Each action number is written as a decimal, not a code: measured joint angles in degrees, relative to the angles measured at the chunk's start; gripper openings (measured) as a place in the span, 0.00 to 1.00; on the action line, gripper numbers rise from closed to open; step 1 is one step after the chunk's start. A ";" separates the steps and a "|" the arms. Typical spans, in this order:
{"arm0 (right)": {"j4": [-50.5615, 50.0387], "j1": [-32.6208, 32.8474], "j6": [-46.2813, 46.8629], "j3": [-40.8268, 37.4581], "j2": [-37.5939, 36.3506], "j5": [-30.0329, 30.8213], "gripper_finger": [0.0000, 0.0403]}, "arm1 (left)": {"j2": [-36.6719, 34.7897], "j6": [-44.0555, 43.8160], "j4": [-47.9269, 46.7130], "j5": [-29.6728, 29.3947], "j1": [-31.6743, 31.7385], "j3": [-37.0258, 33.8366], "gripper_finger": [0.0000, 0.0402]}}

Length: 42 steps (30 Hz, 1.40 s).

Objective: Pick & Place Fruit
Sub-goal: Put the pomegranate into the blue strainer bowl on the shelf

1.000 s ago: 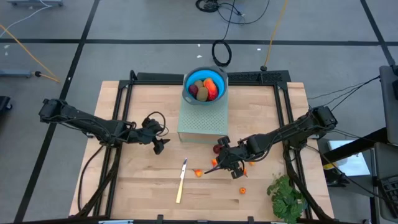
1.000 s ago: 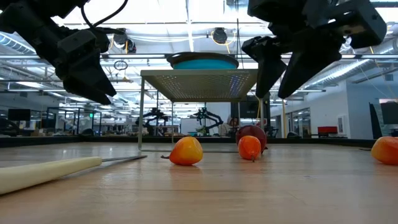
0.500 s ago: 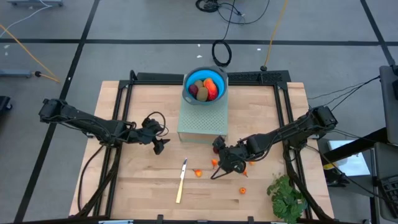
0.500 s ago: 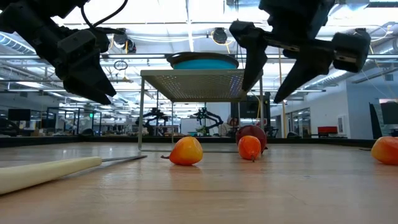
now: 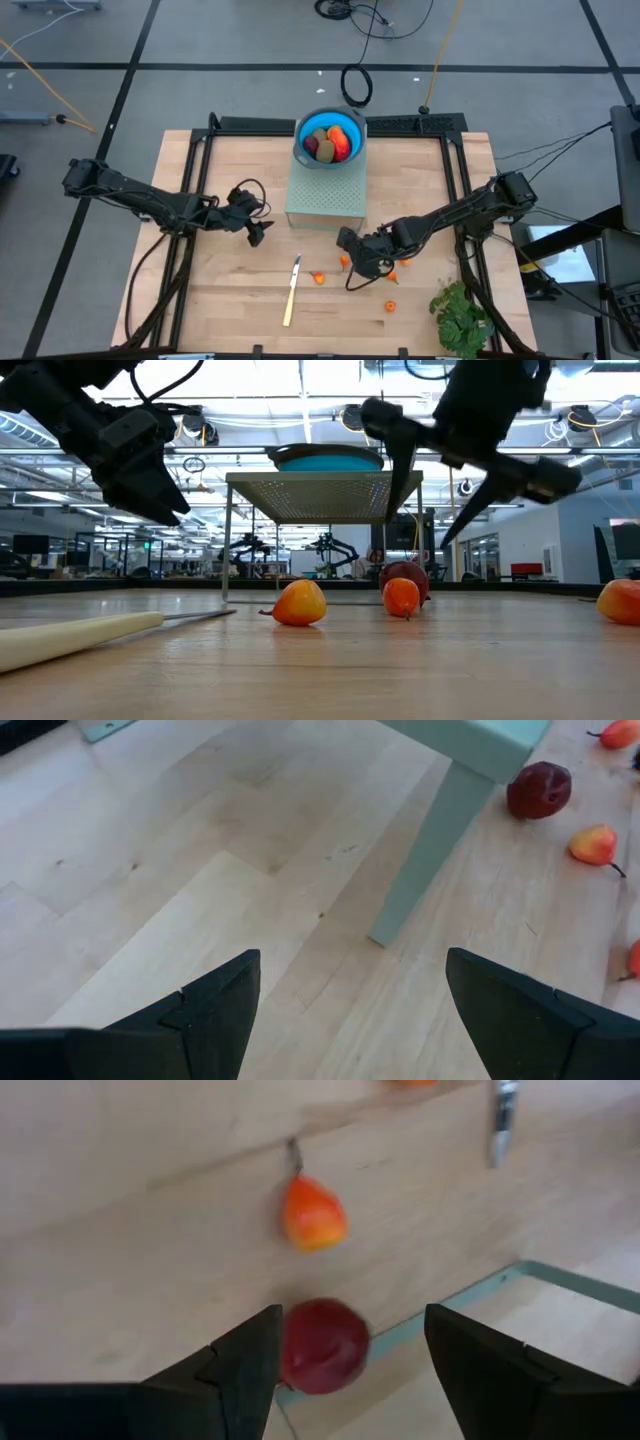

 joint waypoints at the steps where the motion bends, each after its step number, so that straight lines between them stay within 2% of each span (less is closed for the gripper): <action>1: 0.10 -0.04 -0.96 -0.01 0.69 0.38 0.60 | -0.02 0.01 0.14 -0.01 0.00 0.00 0.80; 4: 1.23 0.03 -5.27 0.01 3.18 5.08 0.60 | -0.01 0.04 0.44 -0.01 -0.03 -0.01 0.80; 8: 0.36 0.00 -11.26 -0.03 6.06 14.26 0.59 | -0.02 0.04 0.41 -0.48 -0.75 -0.01 0.80; 11: -0.20 -0.05 -15.35 -0.01 7.48 17.20 0.59 | -0.02 0.04 0.41 -0.56 -1.24 -0.01 0.80; 21: -0.37 0.01 -15.57 -0.01 7.52 17.86 0.59 | -0.02 -0.07 0.41 -3.46 -3.50 -0.01 0.80; 36: 0.74 1.06 -13.63 -0.01 7.54 19.63 0.59 | -0.02 -0.19 0.87 -3.36 -3.52 -0.01 0.80; 42: 1.00 2.64 -9.35 -0.01 7.54 19.65 0.59 | -0.02 -0.66 1.56 -3.12 -3.52 -0.01 0.80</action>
